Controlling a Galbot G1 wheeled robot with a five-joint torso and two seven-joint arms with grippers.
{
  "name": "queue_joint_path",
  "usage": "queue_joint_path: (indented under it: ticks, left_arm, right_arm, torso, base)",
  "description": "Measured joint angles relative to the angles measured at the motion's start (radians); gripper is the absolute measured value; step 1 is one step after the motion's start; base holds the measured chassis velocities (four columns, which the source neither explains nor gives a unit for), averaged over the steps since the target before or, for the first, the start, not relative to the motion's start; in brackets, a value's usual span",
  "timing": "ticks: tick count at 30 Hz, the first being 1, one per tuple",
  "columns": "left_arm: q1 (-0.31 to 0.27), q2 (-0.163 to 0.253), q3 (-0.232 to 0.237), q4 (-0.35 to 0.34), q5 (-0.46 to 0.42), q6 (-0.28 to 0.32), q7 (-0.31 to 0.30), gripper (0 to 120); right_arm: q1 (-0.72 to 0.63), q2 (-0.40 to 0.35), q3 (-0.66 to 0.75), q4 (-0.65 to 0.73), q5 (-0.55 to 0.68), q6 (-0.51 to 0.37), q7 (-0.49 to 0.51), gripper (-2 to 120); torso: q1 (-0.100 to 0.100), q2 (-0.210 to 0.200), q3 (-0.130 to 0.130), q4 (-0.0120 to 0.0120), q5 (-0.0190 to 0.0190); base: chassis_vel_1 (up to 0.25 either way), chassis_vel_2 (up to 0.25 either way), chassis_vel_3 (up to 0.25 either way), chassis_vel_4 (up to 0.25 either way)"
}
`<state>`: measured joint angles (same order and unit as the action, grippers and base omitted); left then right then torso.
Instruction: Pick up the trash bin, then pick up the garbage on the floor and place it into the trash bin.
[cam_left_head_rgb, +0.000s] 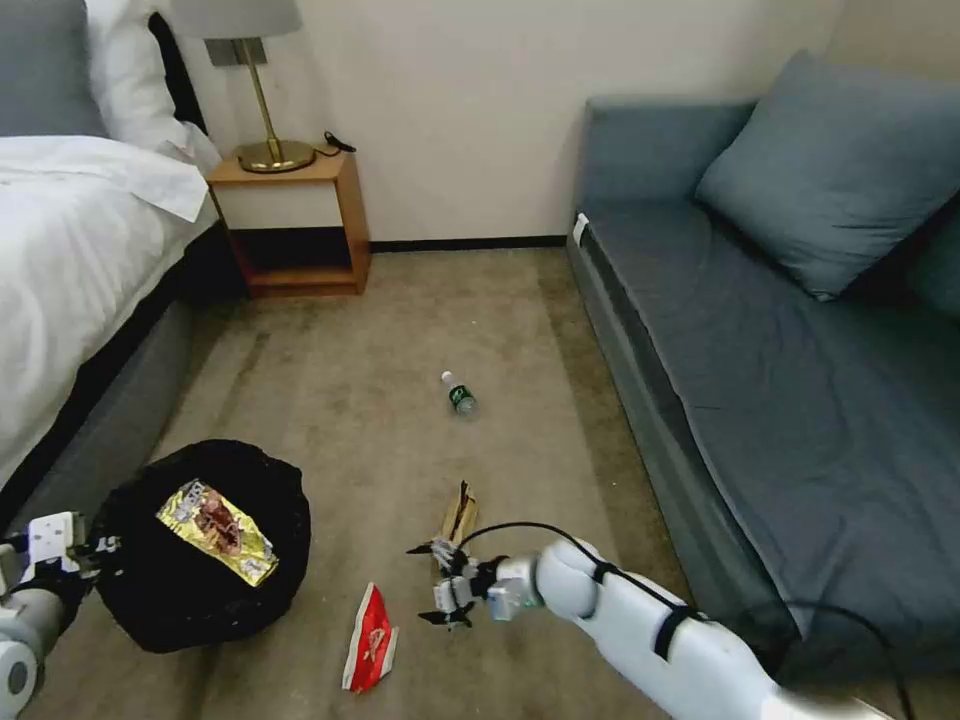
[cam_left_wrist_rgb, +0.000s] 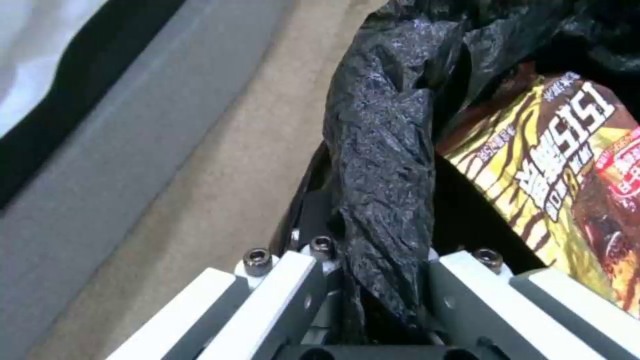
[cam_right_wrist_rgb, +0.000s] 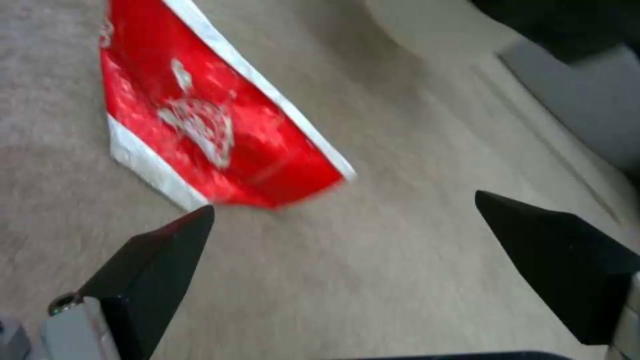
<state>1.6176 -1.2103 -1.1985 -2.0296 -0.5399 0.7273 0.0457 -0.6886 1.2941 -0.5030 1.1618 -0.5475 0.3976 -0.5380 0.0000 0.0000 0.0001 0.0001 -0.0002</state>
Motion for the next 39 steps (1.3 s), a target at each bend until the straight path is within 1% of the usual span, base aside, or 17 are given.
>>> queue_joint_path:
  ticks: [2, 3, 5, 6, 10, 14, 21, 23, 25, 28, 31, 32, 33, 35, 37, 38, 39]
  left_arm:
    - [0.001, -0.001, -0.013, 0.003, -0.004, 0.0, 0.001, 3]
    - [0.001, -0.001, -0.013, 0.003, -0.004, 0.0, 0.001, 3]
    - [0.003, -0.001, -0.021, 0.008, -0.007, 0.0, 0.003, 3]
    - [0.003, -0.001, -0.021, 0.008, -0.007, 0.0, 0.003, 3]
    - [0.001, -0.001, -0.028, 0.009, -0.014, 0.0, 0.003, 3]
    - [0.0, -0.002, -0.03, 0.009, -0.017, 0.001, 0.004, 3]
    - [0.001, -0.007, -0.033, 0.009, -0.022, 0.002, 0.004, 3]
    - [0.002, -0.008, -0.035, 0.009, -0.025, 0.003, 0.005, 3]
    - [0.002, -0.008, -0.036, 0.01, -0.026, 0.003, 0.005, 3]
    - [0.002, -0.008, -0.037, 0.011, -0.028, 0.003, 0.005, 3]
    - [0.002, -0.008, -0.037, 0.012, -0.028, 0.003, 0.005, 3]
    - [0.002, -0.008, -0.037, 0.013, -0.028, 0.003, 0.005, 3]
    - [0.002, -0.008, -0.037, 0.013, -0.028, 0.003, 0.005, 3]
    - [0.001, -0.009, -0.034, 0.013, -0.028, 0.003, 0.005, 3]
    - [0.001, -0.009, -0.034, 0.013, -0.028, 0.003, 0.005, 3]
    - [0.001, -0.009, -0.033, 0.013, -0.028, 0.003, 0.005, 3]
    - [0.001, -0.009, -0.032, 0.013, -0.028, 0.003, 0.005, 3]
  right_arm:
    - [0.037, 0.047, -0.036, -0.061, -0.025, 0.033, -0.032, 100]
    - [0.037, 0.047, -0.036, -0.061, -0.025, 0.033, -0.032, 100]
    - [0.06, 0.089, -0.057, -0.116, -0.058, 0.07, -0.052, 100]
    - [0.06, 0.089, -0.057, -0.116, -0.058, 0.07, -0.052, 100]
    - [0.083, 0.18, -0.06, -0.222, -0.102, 0.123, -0.077, 100]
    - [0.097, 0.225, -0.061, -0.283, -0.131, 0.148, -0.086, 100]
    - [0.109, 0.277, -0.072, -0.338, -0.181, 0.176, -0.11, 99]
    - [0.114, 0.298, -0.068, -0.368, -0.225, 0.191, -0.12, 90]
    - [0.116, 0.304, -0.063, -0.379, -0.246, 0.199, -0.126, 86]
    - [0.117, 0.313, -0.049, -0.396, -0.312, 0.226, -0.135, 71]
    - [0.117, 0.313, -0.048, -0.396, -0.321, 0.229, -0.136, 68]
    - [0.116, 0.313, -0.048, -0.396, -0.331, 0.234, -0.137, 61]
    - [0.116, 0.313, -0.047, -0.396, -0.332, 0.234, -0.138, 59]
    - [0.111, 0.313, -0.044, -0.397, -0.34, 0.239, -0.14, 48]
    - [0.111, 0.314, -0.044, -0.397, -0.341, 0.239, -0.14, 45]
    - [0.109, 0.313, -0.043, -0.397, -0.343, 0.241, -0.14, 36]
    - [0.108, 0.314, -0.042, -0.397, -0.343, 0.242, -0.14, 35]
  torso:
    - [0.0, 0.0, 0.0, 0.0, 0.0]
    - [0.0, 0.0, 0.0, 0.0, 0.0]
    - [0.0, 0.0, 0.0, 0.0, -0.0002]
    - [0.0, 0.0, 0.0, 0.0, -0.0002]
    - [0.0, 0.0, 0.0, -0.0001, -0.0001]
    - [0.0, 0.0, 0.0, -0.0001, -0.0001]
    - [0.0, 0.0, 0.0, -0.0001, -0.0001]
    - [0.0, 0.0, 0.0, 0.0, 0.0]
    - [0.0, 0.0, 0.0, 0.0, 0.0]
    - [0.0, 0.0, 0.0, -0.0002, 0.0]
    - [0.0, 0.0, 0.0, -0.0002, 0.0]
    - [0.0, 0.0, 0.0, -0.0001, 0.0]
    - [0.0, 0.0, 0.0, -0.0001, 0.0]
    - [0.0, 0.0, 0.0, -0.0002, 0.0]
    - [0.0, 0.0, 0.0, -0.0001, 0.0]
    - [0.0, 0.0, 0.0, -0.0002, 0.0]
    - [0.0, 0.0, 0.0, -0.0001, 0.0]
  base:
    - [0.0, 0.0, 0.0, 0.0]
    - [0.0, 0.0, 0.0, 0.0]
    - [0.0, 0.0, 0.0, 0.0]
    - [0.0, 0.0, 0.0, 0.0]
    - [0.0, 0.0, 0.0, 0.0]
    - [0.0, 0.0, 0.0, 0.0]
    - [0.0, 0.0, 0.0, 0.0]
    - [0.0, 0.0, 0.0, 0.0]
    - [0.0, 0.0, 0.0, 0.0]
    - [0.0, 0.0, 0.0, 0.0]
    - [0.0, 0.0, 0.0, 0.0]
    - [0.0, 0.0, 0.0, 0.0]
    - [0.0, 0.0, 0.0, 0.0]
    - [0.0, 0.0, 0.0, 0.0]
    - [0.0, 0.0, 0.0, 0.0]
    - [0.0, 0.0, 0.0, 0.0]
    - [0.0, 0.0, 0.0, 0.0]
